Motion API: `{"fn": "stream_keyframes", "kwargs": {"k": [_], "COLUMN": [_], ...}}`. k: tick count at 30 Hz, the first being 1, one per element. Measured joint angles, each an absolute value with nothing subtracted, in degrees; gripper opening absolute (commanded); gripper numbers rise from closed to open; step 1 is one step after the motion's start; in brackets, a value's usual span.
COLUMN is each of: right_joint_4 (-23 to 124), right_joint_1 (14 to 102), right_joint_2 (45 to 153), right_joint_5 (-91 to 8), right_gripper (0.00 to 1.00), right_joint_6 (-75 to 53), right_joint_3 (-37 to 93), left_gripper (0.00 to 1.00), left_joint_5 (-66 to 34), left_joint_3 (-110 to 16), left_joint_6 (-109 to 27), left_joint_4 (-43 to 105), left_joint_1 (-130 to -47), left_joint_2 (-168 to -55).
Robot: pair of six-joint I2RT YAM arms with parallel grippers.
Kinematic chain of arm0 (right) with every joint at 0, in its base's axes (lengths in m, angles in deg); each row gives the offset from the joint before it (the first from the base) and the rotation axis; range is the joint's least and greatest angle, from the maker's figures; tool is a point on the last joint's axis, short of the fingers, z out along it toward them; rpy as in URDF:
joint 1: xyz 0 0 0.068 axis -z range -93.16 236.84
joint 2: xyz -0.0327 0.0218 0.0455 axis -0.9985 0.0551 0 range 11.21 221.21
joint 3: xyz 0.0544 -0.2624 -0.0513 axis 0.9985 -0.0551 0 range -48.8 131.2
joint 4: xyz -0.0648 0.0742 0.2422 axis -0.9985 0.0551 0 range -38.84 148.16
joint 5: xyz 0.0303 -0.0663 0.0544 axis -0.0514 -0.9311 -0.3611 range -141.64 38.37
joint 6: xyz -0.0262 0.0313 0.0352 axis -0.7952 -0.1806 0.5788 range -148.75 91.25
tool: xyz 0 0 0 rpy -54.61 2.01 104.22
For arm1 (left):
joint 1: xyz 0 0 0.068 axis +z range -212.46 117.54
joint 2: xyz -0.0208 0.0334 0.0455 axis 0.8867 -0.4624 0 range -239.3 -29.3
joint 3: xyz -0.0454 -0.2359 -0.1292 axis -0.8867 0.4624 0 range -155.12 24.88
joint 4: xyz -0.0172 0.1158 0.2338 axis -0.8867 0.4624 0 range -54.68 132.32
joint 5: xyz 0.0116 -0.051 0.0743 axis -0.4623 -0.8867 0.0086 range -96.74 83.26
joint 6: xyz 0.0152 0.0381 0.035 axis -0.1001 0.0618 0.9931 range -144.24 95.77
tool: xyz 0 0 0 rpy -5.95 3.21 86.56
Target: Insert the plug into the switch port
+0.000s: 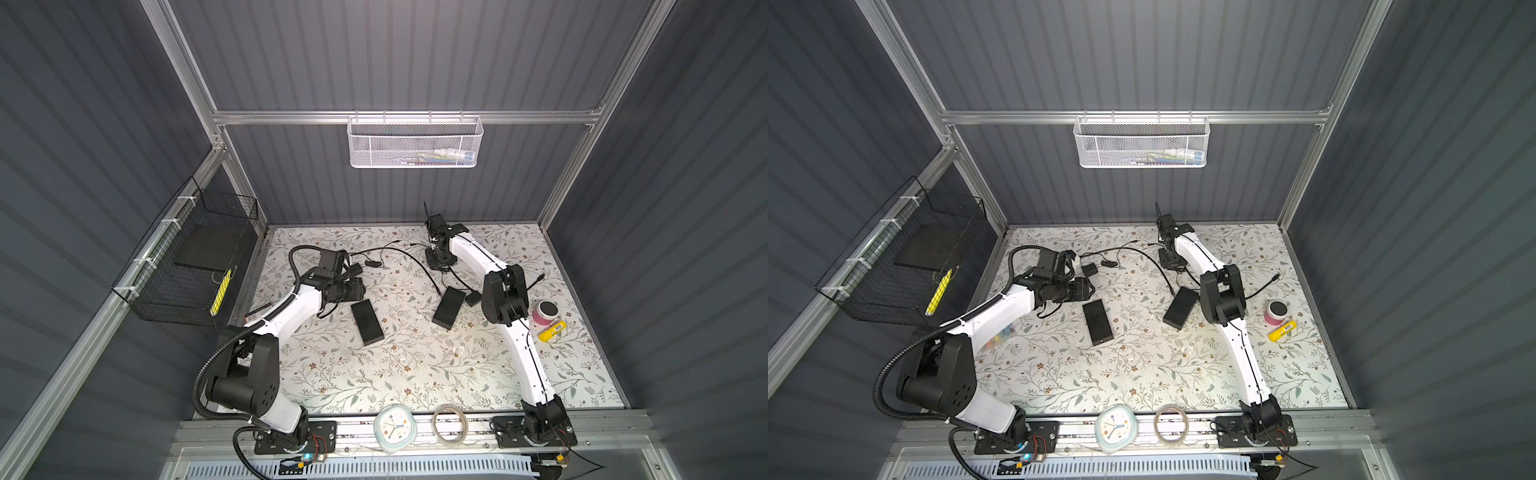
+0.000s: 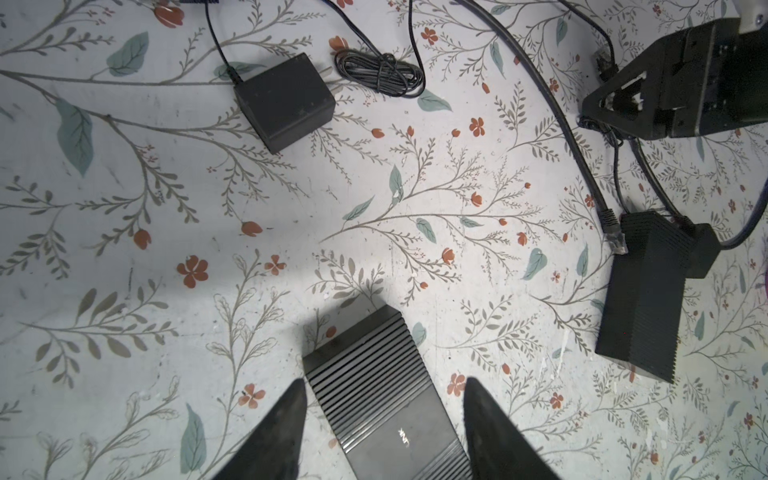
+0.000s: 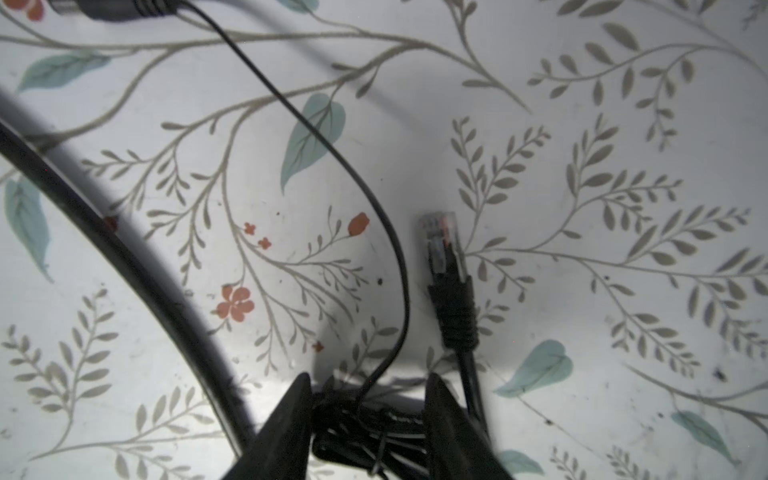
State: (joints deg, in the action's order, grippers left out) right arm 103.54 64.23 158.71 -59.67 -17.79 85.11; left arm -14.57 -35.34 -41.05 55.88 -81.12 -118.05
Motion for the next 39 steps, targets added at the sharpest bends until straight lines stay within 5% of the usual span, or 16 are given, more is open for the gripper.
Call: {"fn": "stream_keyframes", "kwargs": {"k": [11, 18, 32, 39], "right_joint_4": [104.24, 104.44, 101.46, 103.41], "right_joint_1": [64.08, 64.08, 63.73, 58.59], "right_joint_2": [158.65, 153.36, 116.25, 111.83], "right_joint_5": [-59.38, -58.25, -59.69, -58.79], "right_gripper": [0.00, 0.00, 0.00, 0.00], "right_joint_6": [-19.08, -19.01, -21.40, -24.63], "right_joint_3": [85.09, 80.91, 60.83, 61.02], "left_gripper": [0.61, 0.61, 0.61, 0.61], "left_joint_5": [-14.18, -13.96, -13.55, -13.17], "left_joint_3": [-35.34, -34.99, -34.93, -34.80], "left_joint_6": [-40.86, -40.84, -40.86, -40.88], "left_joint_4": [55.88, 55.92, 55.90, 55.90], "left_joint_1": [-81.12, -81.12, -81.12, -80.81], "left_joint_2": [-118.05, -117.51, -113.46, -111.02]}}
